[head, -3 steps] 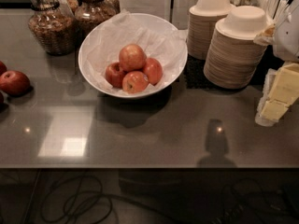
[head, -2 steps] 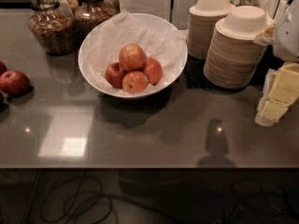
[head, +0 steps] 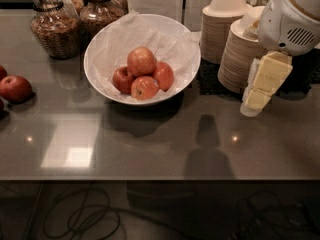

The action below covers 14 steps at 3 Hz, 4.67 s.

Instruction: Pick apple from white bowl

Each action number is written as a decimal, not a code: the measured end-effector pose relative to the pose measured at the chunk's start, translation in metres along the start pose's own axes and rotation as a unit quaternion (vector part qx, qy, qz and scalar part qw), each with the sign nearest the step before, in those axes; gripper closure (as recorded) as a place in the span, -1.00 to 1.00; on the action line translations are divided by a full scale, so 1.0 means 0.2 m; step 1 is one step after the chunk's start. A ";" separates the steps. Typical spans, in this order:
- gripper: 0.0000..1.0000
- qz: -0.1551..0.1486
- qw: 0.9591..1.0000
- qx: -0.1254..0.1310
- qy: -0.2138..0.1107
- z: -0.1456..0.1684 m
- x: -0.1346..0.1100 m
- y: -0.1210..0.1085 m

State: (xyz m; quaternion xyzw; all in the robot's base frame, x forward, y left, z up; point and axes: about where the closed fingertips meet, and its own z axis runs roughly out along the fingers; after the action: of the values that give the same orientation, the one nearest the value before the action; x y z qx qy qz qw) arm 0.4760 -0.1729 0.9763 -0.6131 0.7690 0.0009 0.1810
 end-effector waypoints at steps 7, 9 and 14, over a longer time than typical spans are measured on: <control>-1.00 -0.022 0.974 0.032 -0.224 0.40 -0.85 -0.32; -1.00 -0.016 0.962 -0.024 -0.270 0.56 -0.96 -0.36; 0.31 -0.007 0.960 -0.056 -0.274 0.69 -1.00 -0.38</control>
Offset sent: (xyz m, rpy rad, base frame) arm 0.0654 0.0636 0.0054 0.2657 -0.1474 -0.0989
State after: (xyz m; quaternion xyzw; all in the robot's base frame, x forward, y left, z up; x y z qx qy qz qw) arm 0.6232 0.0277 0.9204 -0.6042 0.6843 0.2106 0.3497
